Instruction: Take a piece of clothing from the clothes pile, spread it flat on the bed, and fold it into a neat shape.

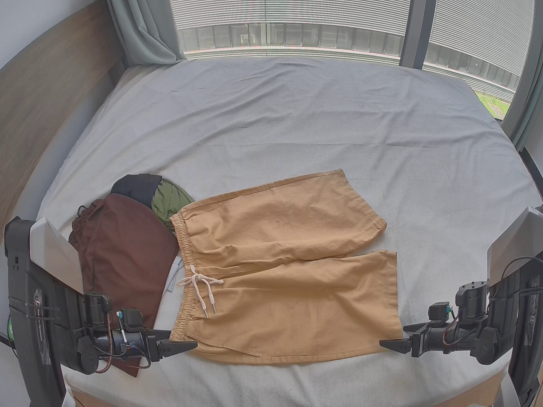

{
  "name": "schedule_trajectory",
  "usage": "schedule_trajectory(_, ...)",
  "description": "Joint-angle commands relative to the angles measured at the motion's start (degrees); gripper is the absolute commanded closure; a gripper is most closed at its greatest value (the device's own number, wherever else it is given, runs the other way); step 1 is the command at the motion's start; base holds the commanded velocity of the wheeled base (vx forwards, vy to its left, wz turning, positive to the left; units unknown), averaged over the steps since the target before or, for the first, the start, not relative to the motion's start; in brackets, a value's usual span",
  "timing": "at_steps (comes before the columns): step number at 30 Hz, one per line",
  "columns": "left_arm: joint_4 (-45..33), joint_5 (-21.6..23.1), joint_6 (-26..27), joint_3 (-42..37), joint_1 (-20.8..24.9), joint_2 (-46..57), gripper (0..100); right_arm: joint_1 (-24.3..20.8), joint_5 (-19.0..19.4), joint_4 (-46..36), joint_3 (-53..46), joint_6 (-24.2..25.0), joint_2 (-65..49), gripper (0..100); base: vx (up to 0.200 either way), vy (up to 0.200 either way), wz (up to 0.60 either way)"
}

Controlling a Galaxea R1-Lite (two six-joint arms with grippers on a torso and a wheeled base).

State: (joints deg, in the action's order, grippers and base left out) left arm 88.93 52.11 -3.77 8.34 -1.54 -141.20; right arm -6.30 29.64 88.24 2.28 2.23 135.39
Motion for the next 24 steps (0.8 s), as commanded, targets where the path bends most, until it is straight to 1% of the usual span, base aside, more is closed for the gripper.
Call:
schedule_trajectory(1, 0.0, -0.1, 0.1, 0.1, 0.1, -0.6, 100, -0.1, 0.1, 0.0, 0.0, 0.0, 0.1, 0, 0.000, 0.000, 0.00)
schedule_trajectory(8, 0.0, -0.1, 0.0, 0.7, 0.0, -0.7, 100, -0.4, 0.2, 0.0, 0.1, 0.0, 0.1, 0, 0.000, 0.000, 0.00)
schedule_trajectory(13, 0.0, -0.1, 0.1, 0.7, 0.1, -0.9, 100, -0.7, 2.4, 0.0, -0.3, 0.0, 0.1, 0, 0.000, 0.000, 0.00)
schedule_trajectory(24, 0.0, 0.0, 0.1, 0.9, 0.1, -0.9, 100, -1.0, 2.4, 0.0, -0.7, -0.1, 1.8, 0, 0.000, 0.000, 0.00)
